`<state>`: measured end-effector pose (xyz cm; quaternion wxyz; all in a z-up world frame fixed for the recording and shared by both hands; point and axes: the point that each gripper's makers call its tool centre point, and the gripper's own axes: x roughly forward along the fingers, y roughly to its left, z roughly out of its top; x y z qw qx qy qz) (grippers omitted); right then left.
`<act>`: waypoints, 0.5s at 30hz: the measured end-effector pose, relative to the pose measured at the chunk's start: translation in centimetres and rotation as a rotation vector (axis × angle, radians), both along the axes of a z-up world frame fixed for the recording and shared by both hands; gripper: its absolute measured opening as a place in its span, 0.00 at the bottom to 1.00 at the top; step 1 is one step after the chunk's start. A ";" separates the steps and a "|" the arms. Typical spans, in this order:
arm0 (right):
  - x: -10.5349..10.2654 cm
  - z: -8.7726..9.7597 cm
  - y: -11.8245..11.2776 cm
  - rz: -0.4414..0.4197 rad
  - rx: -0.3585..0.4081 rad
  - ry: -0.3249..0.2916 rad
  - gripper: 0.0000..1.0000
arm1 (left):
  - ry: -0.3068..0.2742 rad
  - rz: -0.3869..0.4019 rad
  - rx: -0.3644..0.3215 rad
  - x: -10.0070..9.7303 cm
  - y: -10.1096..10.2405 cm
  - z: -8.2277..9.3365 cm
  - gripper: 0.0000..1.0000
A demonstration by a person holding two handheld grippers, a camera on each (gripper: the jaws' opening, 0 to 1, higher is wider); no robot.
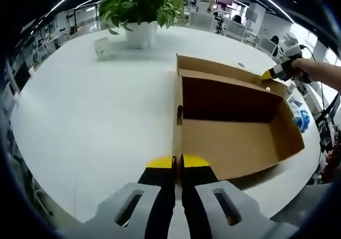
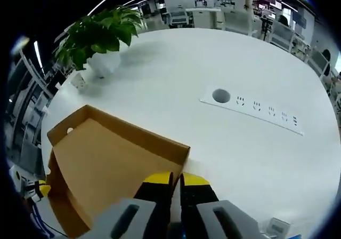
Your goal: Operate the shoe box by opening the lid, removing the specified soft item, and placing it in the target area until the item is outside and the box remains undamaged.
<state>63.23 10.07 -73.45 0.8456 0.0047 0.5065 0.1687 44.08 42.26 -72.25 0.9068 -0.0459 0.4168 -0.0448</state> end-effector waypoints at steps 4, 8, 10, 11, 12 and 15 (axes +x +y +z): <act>0.2 0.8 0.0 -0.005 0.006 -0.025 0.00 | 0.001 0.002 -0.009 0.0 -0.1 0.0 0.00; 0.5 1.8 0.1 0.012 0.016 -0.061 0.00 | 0.001 0.002 -0.015 0.0 -0.1 0.0 0.00; 0.5 2.3 0.2 0.022 0.015 -0.072 0.00 | 0.001 0.003 -0.017 0.0 -0.1 0.0 0.00; 0.6 2.5 0.2 0.026 0.015 -0.081 0.00 | 0.001 0.003 -0.016 0.0 -0.1 0.0 0.00; 0.6 2.8 0.3 0.032 0.015 -0.096 0.00 | 0.002 0.002 -0.015 0.0 -0.1 0.0 0.00; 0.8 3.4 0.4 0.035 0.023 -0.122 0.00 | 0.002 0.003 -0.017 0.0 -0.1 -0.1 0.00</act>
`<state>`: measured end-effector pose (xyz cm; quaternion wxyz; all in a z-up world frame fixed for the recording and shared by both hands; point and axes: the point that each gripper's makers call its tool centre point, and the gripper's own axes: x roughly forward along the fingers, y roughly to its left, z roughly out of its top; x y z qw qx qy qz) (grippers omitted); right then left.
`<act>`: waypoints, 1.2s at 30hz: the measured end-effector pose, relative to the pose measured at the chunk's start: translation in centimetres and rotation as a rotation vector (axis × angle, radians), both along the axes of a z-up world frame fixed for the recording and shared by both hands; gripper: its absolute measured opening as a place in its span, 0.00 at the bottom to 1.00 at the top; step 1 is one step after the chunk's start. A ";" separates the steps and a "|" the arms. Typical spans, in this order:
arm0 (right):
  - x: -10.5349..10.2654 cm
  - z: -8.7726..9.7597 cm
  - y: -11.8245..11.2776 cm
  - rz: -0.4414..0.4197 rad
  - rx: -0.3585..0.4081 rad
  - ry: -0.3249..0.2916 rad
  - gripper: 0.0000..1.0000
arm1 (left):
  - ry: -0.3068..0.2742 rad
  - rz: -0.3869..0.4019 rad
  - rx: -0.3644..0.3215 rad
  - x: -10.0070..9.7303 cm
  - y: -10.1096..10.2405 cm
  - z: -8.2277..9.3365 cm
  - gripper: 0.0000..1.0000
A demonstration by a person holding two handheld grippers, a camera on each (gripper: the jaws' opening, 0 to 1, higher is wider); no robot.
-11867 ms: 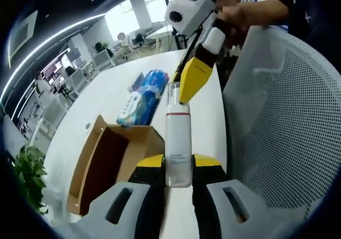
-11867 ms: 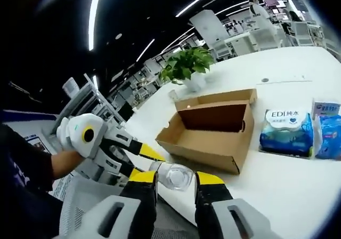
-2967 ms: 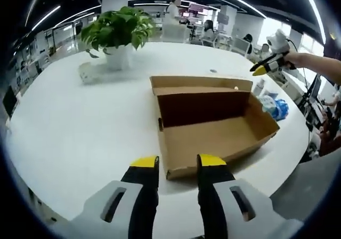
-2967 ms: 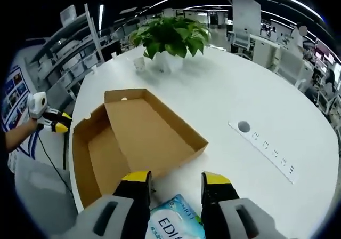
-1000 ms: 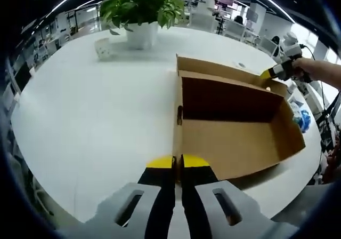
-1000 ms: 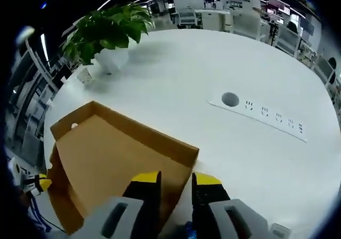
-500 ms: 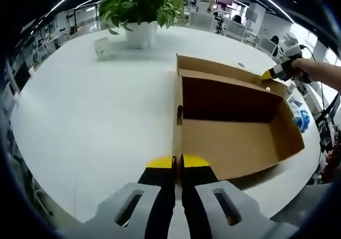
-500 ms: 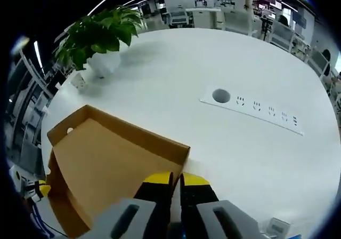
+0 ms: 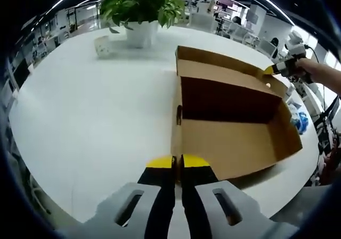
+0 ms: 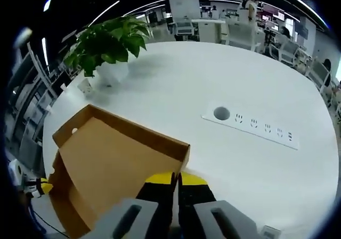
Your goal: Operate the shoe box by opening the lid, removing the specified soft item, and placing it in the target area until the item is outside and the box remains undamaged.
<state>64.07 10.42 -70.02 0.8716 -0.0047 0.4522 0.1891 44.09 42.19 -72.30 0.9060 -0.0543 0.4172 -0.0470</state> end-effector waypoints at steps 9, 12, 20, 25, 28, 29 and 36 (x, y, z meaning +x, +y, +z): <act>0.1 2.2 0.3 0.027 0.029 -0.070 0.00 | 0.000 -0.003 -0.001 -0.1 0.1 0.0 0.00; 0.1 3.2 0.5 0.034 0.046 -0.097 0.00 | 0.000 -0.001 -0.004 -0.1 0.1 0.0 0.00; -0.1 5.1 0.9 0.054 0.066 -0.149 0.00 | -0.002 -0.001 -0.001 -0.1 0.2 0.1 0.00; -0.3 5.8 1.0 0.062 0.074 -0.172 0.00 | -0.003 -0.001 0.000 -0.1 0.1 0.1 0.00; -0.6 6.2 0.9 0.068 0.078 -0.181 0.00 | -0.004 -0.001 -0.002 -0.1 0.1 0.1 0.00; -0.7 6.3 0.9 0.070 0.079 -0.184 0.00 | -0.004 0.000 -0.004 -0.1 0.1 0.1 0.00; -1.4 7.1 0.8 0.090 0.082 -0.211 0.00 | -0.004 0.000 -0.002 -0.2 -0.1 0.1 0.00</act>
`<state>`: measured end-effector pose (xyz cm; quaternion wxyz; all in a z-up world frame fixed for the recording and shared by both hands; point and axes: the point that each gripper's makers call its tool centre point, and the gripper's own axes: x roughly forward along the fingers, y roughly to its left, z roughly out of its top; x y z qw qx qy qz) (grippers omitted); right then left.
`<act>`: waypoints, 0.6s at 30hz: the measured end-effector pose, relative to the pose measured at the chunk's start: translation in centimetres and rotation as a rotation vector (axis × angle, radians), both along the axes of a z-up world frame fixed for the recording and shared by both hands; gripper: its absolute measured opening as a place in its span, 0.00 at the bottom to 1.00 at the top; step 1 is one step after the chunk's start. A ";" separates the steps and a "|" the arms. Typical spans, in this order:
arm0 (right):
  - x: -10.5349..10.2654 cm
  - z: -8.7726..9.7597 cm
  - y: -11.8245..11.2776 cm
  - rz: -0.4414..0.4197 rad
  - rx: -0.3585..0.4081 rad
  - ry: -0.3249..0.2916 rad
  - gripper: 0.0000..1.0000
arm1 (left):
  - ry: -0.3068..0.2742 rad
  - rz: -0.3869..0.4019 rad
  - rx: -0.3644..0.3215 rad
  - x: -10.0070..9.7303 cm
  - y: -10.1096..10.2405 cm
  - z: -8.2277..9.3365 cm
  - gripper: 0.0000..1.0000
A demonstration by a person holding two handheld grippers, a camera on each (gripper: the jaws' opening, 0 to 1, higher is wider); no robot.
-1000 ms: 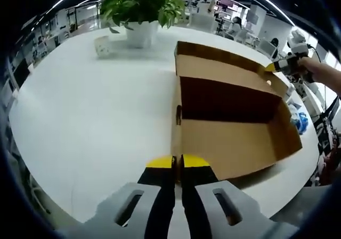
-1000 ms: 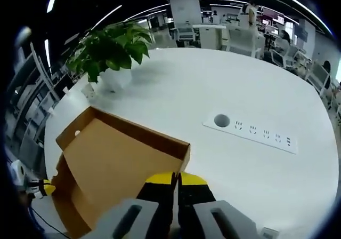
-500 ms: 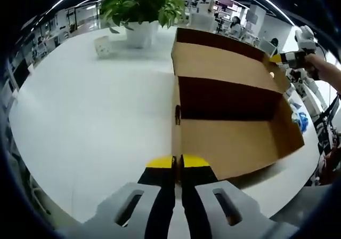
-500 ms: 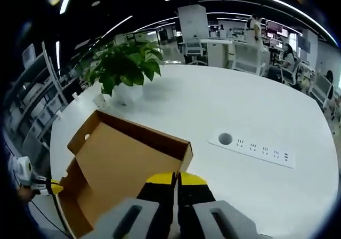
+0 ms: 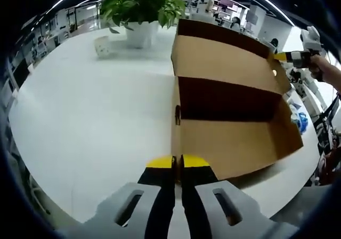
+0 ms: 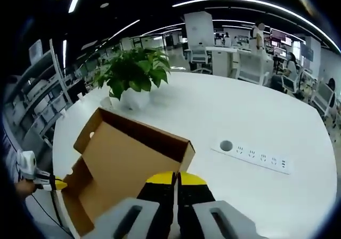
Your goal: Operate the shoe box by opening the lid, removing the specified soft item, and placing it in the target area until the item is outside and the box remains undamaged.
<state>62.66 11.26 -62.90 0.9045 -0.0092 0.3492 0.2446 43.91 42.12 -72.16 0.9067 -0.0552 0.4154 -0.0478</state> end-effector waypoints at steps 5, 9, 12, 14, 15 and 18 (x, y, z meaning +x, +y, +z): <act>-0.6 0.5 -0.1 0.010 -0.002 -0.015 0.00 | -0.001 -0.002 0.001 0.0 -0.1 0.0 0.00; -0.9 0.8 -0.2 0.013 0.000 -0.020 0.00 | -0.001 -0.004 0.003 -0.1 -0.3 0.1 0.00; -1.4 1.2 -0.2 0.017 0.006 -0.030 0.00 | -0.002 -0.005 0.004 -0.2 -0.4 0.2 0.00; -1.6 1.4 -0.2 0.019 0.010 -0.037 0.00 | -0.002 -0.006 0.005 -0.3 -0.4 0.3 0.00; -1.7 1.5 -0.2 0.021 0.010 -0.041 0.00 | -0.002 -0.006 0.005 -0.3 -0.5 0.3 0.00; -2.0 1.8 -0.1 0.028 0.014 -0.054 0.00 | -0.002 -0.007 0.006 -0.4 -0.6 0.4 0.00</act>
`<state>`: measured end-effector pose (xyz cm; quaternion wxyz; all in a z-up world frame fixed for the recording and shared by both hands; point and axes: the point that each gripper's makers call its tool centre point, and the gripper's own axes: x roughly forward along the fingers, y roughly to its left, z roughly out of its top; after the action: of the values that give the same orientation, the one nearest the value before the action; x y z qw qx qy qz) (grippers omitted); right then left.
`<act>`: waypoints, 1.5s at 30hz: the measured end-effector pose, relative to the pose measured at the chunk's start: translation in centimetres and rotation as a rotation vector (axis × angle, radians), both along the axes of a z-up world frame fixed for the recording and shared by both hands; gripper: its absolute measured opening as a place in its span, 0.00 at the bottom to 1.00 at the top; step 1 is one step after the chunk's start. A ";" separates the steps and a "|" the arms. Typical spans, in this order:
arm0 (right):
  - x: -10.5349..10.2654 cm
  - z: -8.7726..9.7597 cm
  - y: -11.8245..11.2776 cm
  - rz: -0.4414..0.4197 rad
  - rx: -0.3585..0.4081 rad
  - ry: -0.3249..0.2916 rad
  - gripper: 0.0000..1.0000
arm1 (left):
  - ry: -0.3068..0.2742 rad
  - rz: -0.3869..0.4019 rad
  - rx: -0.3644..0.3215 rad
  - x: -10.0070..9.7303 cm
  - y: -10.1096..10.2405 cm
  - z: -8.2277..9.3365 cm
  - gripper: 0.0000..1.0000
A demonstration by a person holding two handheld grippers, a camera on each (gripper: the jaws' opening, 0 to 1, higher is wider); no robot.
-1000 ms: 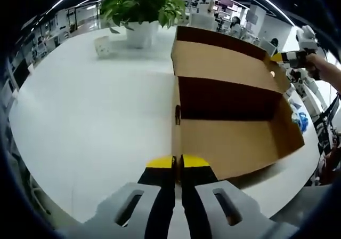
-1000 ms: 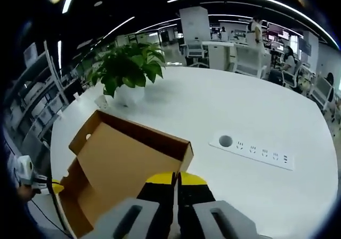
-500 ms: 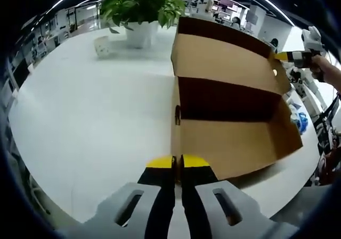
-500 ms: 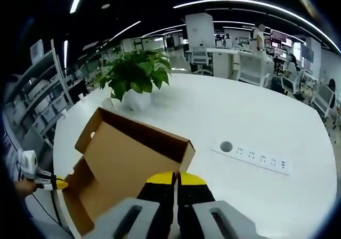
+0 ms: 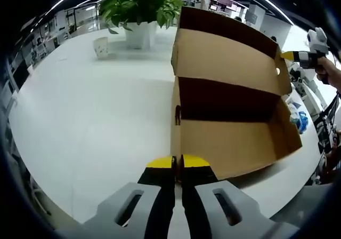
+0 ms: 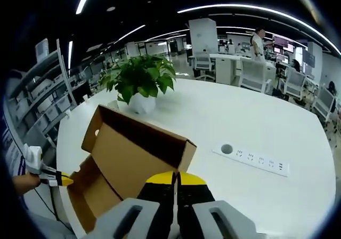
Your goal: Operate the shoe box by opening the lid, removing the specified soft item, and placing it in the target area until the item is outside and the box remains undamaged.
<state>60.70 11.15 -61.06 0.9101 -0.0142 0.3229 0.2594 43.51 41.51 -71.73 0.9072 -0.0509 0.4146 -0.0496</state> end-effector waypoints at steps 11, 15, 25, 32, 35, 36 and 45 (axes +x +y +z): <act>-1.6 1.1 0.1 0.024 0.002 -0.036 0.00 | -0.002 -0.008 0.000 -0.2 -0.2 0.1 0.00; -2.1 1.3 0.1 0.029 0.002 -0.047 0.00 | -0.003 -0.012 0.000 -0.2 -0.1 0.1 0.00; -3.1 1.8 -0.1 0.037 0.012 -0.083 0.00 | -0.006 -0.029 0.000 -0.1 -0.1 0.1 0.00; -4.2 2.0 -0.1 0.031 0.022 -0.099 0.00 | -0.005 -0.045 0.004 -0.1 0.0 0.0 0.00; -4.7 2.1 -0.1 0.032 0.025 -0.103 0.00 | -0.007 -0.048 0.002 0.0 0.1 0.0 0.00; -4.9 2.1 -0.1 0.033 0.024 -0.107 0.00 | -0.008 -0.048 0.002 0.0 0.0 0.0 0.00; -6.9 2.4 0.2 0.034 0.038 -0.128 0.00 | -0.011 -0.055 -0.006 0.0 0.1 0.0 0.00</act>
<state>53.84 11.32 -58.69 0.9244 -0.0190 0.2587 0.2795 43.54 41.58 -71.68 0.9077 -0.0422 0.4105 -0.0759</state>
